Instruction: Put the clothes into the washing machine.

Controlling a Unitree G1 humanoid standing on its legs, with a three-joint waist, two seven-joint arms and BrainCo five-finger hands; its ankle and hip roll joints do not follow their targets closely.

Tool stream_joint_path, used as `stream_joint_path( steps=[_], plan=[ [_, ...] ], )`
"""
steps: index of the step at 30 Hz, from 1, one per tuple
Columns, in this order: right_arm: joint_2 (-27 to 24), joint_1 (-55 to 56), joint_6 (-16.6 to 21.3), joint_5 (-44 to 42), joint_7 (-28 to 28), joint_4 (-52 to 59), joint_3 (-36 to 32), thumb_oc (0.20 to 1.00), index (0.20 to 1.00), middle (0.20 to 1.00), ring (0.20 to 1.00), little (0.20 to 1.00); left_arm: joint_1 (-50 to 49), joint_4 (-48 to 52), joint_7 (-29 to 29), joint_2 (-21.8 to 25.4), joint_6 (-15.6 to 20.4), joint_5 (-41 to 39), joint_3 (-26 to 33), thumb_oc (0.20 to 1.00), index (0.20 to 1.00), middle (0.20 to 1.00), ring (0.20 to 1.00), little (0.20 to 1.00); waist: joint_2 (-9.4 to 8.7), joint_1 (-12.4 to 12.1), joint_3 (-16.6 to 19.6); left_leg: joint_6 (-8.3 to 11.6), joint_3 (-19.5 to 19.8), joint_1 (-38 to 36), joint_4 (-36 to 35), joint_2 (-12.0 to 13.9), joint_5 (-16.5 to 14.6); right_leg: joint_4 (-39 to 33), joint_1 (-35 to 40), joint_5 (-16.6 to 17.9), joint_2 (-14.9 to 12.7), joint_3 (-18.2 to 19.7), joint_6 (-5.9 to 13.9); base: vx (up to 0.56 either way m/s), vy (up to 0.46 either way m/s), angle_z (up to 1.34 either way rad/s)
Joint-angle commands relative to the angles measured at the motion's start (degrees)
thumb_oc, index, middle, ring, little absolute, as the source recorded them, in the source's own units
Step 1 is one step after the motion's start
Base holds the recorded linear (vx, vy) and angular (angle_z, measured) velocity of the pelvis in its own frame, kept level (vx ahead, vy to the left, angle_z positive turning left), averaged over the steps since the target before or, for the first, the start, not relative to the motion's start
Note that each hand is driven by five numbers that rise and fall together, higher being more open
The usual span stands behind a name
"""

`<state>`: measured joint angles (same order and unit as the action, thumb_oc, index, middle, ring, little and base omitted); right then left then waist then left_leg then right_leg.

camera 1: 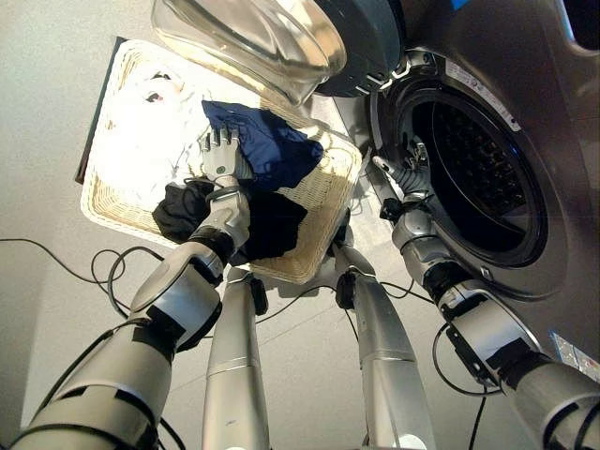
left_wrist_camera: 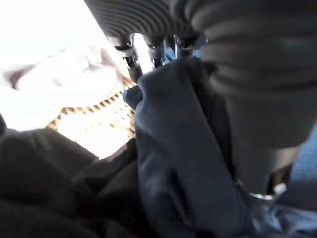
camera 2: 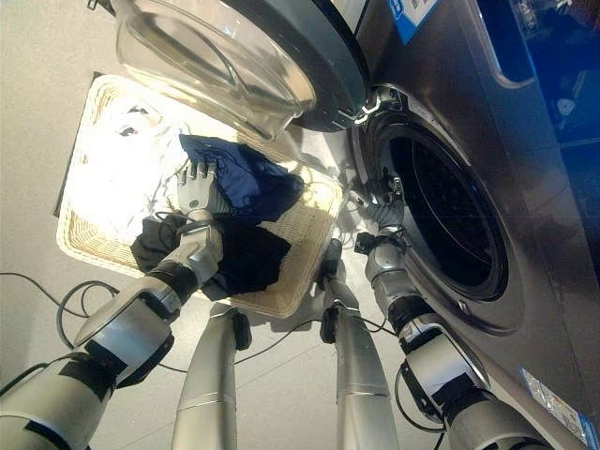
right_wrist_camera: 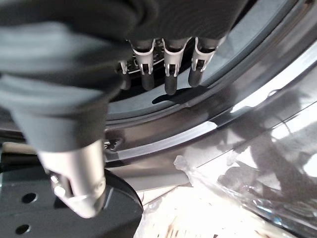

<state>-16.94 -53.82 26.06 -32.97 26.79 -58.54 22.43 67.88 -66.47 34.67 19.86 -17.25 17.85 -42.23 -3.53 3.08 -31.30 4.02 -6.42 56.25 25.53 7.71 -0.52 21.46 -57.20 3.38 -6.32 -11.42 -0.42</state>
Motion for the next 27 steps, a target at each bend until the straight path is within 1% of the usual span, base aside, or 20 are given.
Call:
stream_joint_path(
  steps=[1,3,10,12,16,17,21,22,24,25,27],
  plan=[
    [-0.98,1.11,1.63,-1.43,0.86,4.17,-1.6,1.0,1.0,1.0,1.0,1.0,-0.65,-4.41,-13.4,-2.7,1.51,-2.76,-1.51,0.2,0.2,0.2,0.2,0.2,0.94,1.47,1.51,5.02,-1.68,2.04,-5.54,0.62,5.76,6.34,-1.46,-2.31,-2.16,-0.33,7.72,0.01,0.018,-0.05],
    [-1.01,1.79,1.63,-1.37,1.16,5.04,-1.68,1.0,1.0,1.0,1.0,1.0,-0.74,-3.32,-10.83,-2.06,3.2,-3.88,-1.25,0.2,0.2,0.2,0.2,0.2,0.94,1.5,1.51,5.12,-1.87,1.64,-5.61,0.68,5.77,6.21,-1.12,-2.32,-2.02,-0.29,7.79,0.0,0.011,-0.04],
    [-1.22,2.64,1.93,-1.86,1.13,5.56,-1.89,1.0,1.0,1.0,1.0,1.0,-1.28,-2.8,-9.59,-1.86,3.69,-4.95,-0.57,0.2,0.2,0.2,0.2,0.2,0.98,1.45,1.51,5.23,-2.0,1.23,-5.6,0.63,5.81,6.17,-0.69,-2.38,-1.94,-0.37,7.81,0.0,-0.001,-0.02],
    [-1.03,3.66,2.05,-2.76,0.49,5.09,-2.62,1.0,1.0,1.0,1.0,1.0,-2.52,-3.14,-5.42,-1.55,7.57,-5.81,2.39,0.2,0.2,0.2,0.2,0.2,1.05,1.08,1.51,5.32,-2.21,-0.54,-5.59,0.75,5.87,6.79,0.79,-2.93,-2.04,-0.9,7.63,0.0,0.0,0.0],
    [-1.02,3.86,2.2,-2.76,0.35,4.95,-2.69,1.0,1.0,1.0,1.0,1.0,-2.72,-3.05,-4.94,-1.49,7.92,-5.81,2.66,0.2,0.2,0.2,0.2,0.2,1.07,1.0,1.51,5.32,-2.29,-0.88,-5.61,0.74,5.85,6.83,1.1,-3.01,-2.08,-1.05,7.63,0.0,0.0,0.0],
    [-0.82,4.83,2.44,-1.99,-0.17,4.97,-2.64,1.0,1.0,1.0,1.0,1.0,-4.05,-2.54,-3.16,-1.41,9.97,-6.82,3.96,0.2,0.2,0.2,0.2,0.2,1.13,0.64,1.51,5.22,-2.64,-2.7,-5.85,0.64,5.66,6.89,2.74,-3.4,-2.25,-1.57,7.58,0.0,0.0,0.0],
    [-0.82,4.83,2.44,-1.99,-0.17,4.97,-2.64,1.0,1.0,1.0,1.0,1.0,-4.05,-2.54,-3.16,-1.41,9.97,-6.82,3.96,0.2,0.2,0.2,0.2,0.2,1.13,0.64,1.51,5.22,-2.64,-2.7,-5.85,0.64,5.66,6.89,2.74,-3.4,-2.25,-1.57,7.58,0.0,0.003,0.01],
    [-0.74,5.52,1.83,-2.37,-2.74,5.8,-2.52,1.0,1.0,1.0,1.0,1.0,-5.15,-1.7,-2.65,-1.24,12.31,-7.89,5.15,0.2,0.2,0.2,0.2,0.2,1.22,0.31,1.51,5.0,-2.64,-4.35,-6.04,0.22,5.39,6.77,4.25,-3.59,-2.5,-1.94,7.63,0.0,0.01,0.03],
    [-0.74,5.52,1.83,-2.37,-2.74,5.8,-2.52,1.0,1.0,1.0,1.0,1.0,-5.15,-1.7,-2.65,-1.24,12.31,-7.89,5.15,0.2,0.2,0.2,0.2,0.2,1.22,0.31,1.51,5.0,-2.64,-4.35,-6.04,0.22,5.39,6.77,4.25,-3.59,-2.5,-1.94,7.63,0.01,0.022,0.02],
    [-0.85,7.01,0.74,1.4,-3.42,5.94,-1.72,1.0,1.0,1.0,1.0,1.0,-7.36,0.4,-1.06,-0.78,17.72,-8.94,7.58,0.2,0.2,0.2,0.2,0.2,1.64,-0.23,1.51,4.73,-2.8,-6.7,-5.93,-0.19,4.88,7.09,6.35,-4.19,-2.92,-2.47,7.59,0.01,0.034,0.0],
    [-0.85,7.01,0.74,1.4,-3.42,5.94,-1.72,1.0,1.0,1.0,1.0,1.0,-7.36,0.4,-1.06,-0.78,17.72,-8.94,7.58,0.2,0.2,0.2,0.2,0.2,1.64,-0.23,1.51,4.73,-2.8,-6.7,-5.93,-0.19,4.88,7.09,6.35,-4.19,-2.92,-2.47,7.59,0.01,0.017,0.0]
  ],
)
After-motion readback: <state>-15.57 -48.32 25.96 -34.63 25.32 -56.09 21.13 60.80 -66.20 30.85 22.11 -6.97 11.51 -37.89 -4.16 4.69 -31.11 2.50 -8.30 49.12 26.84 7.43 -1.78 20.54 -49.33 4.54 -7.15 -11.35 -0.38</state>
